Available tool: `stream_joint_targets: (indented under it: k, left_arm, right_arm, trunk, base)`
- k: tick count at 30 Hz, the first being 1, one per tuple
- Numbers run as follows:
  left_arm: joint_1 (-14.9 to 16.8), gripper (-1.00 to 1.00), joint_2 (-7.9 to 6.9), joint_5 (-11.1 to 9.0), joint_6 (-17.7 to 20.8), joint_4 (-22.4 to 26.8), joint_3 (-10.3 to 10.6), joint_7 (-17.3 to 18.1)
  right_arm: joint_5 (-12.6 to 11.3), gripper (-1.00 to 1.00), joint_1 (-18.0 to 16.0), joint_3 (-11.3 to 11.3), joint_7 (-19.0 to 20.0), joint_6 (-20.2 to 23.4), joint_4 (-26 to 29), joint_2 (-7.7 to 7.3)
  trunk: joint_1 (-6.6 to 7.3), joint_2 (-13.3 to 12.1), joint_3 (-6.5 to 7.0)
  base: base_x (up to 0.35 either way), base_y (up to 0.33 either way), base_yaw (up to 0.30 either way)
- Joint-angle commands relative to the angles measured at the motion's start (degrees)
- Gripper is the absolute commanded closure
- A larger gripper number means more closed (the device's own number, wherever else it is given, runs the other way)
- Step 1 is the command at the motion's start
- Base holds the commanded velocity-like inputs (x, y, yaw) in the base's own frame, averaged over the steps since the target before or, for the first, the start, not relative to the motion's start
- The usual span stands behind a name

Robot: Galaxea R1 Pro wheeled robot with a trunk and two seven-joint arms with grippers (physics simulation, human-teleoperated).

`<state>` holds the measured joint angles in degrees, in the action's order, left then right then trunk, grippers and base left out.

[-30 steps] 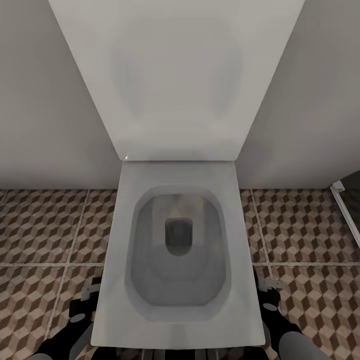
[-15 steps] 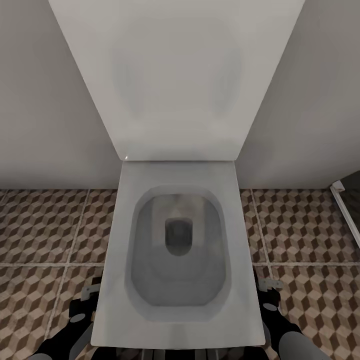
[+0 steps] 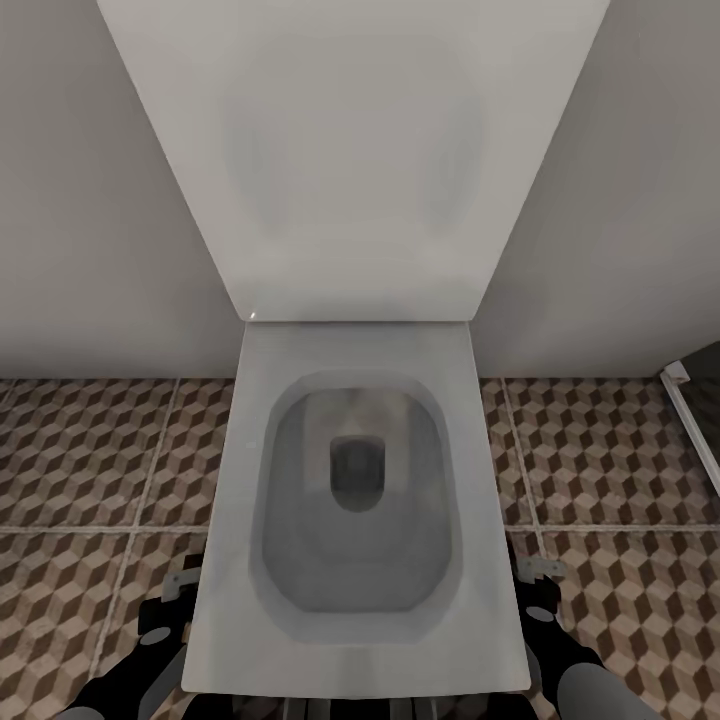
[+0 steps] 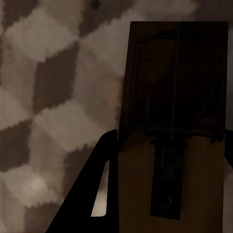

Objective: Take the four mousetraps from the cabinet in the bathroom and place them on the bathroom floor. Make sure all four end up on the same floor surface, and ensure that at least two of them are either under or directly next to the same bathroom sink.

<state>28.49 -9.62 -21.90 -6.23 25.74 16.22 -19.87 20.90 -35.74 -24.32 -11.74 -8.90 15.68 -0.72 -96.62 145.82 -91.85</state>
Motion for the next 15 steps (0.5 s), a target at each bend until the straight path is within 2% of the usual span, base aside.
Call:
stream_joint_targets:
  k: [1, 10, 11, 15]
  left_arm:
    - [0.0, 1.00, -0.05, -0.6, -0.1, 0.0, 0.9, -0.7]
    - [0.0, 1.00, -0.04, -0.6, 0.0, 0.0, 0.9, -0.7]
    - [0.0, -1.00, -0.04, -0.6, 0.0, 0.0, 0.9, -0.7]
    - [0.0, -1.00, -0.05, -0.6, 0.0, 0.0, 0.9, -0.7]
  right_arm:
    - [0.6, -1.00, 0.0, -1.0, -0.6, 4.6, -0.2, -0.04]
    - [0.6, -1.00, 0.0, -1.0, -0.6, 4.6, -0.2, -0.01]
    - [0.6, -1.00, 0.0, -1.0, -0.6, 4.6, -0.2, 0.00]
    - [0.6, -1.00, 0.0, -1.0, -0.6, 4.6, -0.2, -0.01]
  trunk:
    - [-0.03, 0.0, -0.04]
    - [-0.03, 0.0, -0.04]
    - [-0.03, 0.0, -0.04]
    - [-0.03, 0.0, -0.04]
  base:
    - [0.000, 0.000, 0.000]
    - [0.000, 0.000, 0.000]
    - [0.000, 0.000, 0.000]
    - [0.000, 0.000, 0.000]
